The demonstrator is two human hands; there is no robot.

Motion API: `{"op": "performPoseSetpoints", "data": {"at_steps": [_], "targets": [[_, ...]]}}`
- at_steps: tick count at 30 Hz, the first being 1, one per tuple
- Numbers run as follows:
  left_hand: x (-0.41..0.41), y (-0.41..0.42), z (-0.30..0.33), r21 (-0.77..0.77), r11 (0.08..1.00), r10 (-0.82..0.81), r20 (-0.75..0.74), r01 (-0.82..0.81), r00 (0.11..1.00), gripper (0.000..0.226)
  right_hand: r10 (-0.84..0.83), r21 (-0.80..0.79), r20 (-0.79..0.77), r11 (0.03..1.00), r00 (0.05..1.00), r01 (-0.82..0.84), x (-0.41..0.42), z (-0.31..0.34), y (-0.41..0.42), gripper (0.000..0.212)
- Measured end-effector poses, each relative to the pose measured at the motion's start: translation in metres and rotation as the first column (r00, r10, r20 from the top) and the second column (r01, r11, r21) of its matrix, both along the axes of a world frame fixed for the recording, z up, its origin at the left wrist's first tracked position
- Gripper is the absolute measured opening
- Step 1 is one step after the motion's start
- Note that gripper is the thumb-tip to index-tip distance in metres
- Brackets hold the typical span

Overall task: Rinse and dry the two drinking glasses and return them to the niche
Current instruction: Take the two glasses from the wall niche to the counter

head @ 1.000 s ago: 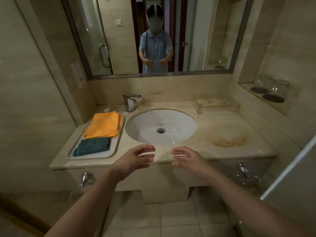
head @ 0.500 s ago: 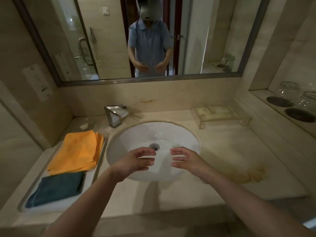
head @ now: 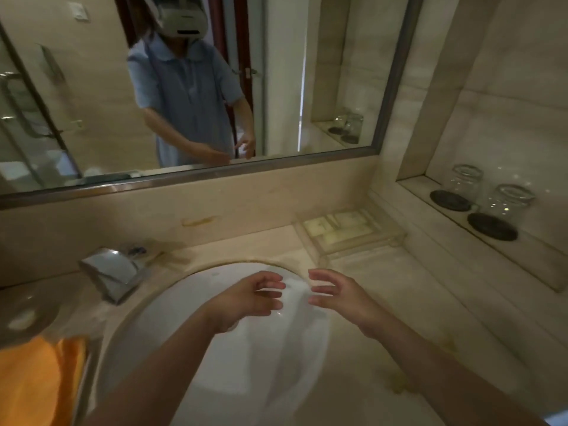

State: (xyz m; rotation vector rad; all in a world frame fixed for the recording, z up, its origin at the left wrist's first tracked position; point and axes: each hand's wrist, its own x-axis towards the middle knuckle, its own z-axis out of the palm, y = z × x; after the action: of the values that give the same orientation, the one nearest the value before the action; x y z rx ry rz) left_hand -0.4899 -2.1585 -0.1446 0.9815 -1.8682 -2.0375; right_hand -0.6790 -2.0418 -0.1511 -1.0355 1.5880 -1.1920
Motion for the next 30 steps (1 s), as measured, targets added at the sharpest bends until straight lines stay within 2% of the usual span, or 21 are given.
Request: {"op": "performPoseSetpoints", "data": {"at_steps": [8, 14, 20, 24, 30], "targets": [[-0.089, -0.010, 0.012, -0.015, 0.990, -0.144, -0.096, 0.143, 0.985, 0.050, -0.178, -0.023, -0.030, 0.984, 0.984, 0.177, -0.072, 0.021, 0.020, 0.045], [-0.157, 0.003, 0.017, -0.030, 0.968, -0.251, -0.091, 0.249, 0.964, 0.051, -0.270, 0.008, -0.087, 0.962, 0.959, 0.272, -0.117, 0.030, 0.050, 0.046], [-0.224, 0.026, 0.031, -0.040, 0.936, -0.352, -0.086, 0.350, 0.932, 0.050, -0.402, -0.005, -0.094, 0.915, 0.911, 0.403, -0.154, 0.032, 0.080, 0.034], [-0.270, 0.033, 0.044, -0.074, 0.920, -0.390, -0.083, 0.384, 0.917, 0.040, -0.576, -0.069, -0.119, 0.817, 0.809, 0.572, -0.179, 0.040, 0.086, 0.029], [-0.328, 0.036, 0.060, -0.104, 0.910, -0.410, -0.100, 0.400, 0.907, 0.037, -0.839, -0.242, -0.148, 0.544, 0.524, 0.803, -0.214, 0.064, 0.095, 0.031]]}}
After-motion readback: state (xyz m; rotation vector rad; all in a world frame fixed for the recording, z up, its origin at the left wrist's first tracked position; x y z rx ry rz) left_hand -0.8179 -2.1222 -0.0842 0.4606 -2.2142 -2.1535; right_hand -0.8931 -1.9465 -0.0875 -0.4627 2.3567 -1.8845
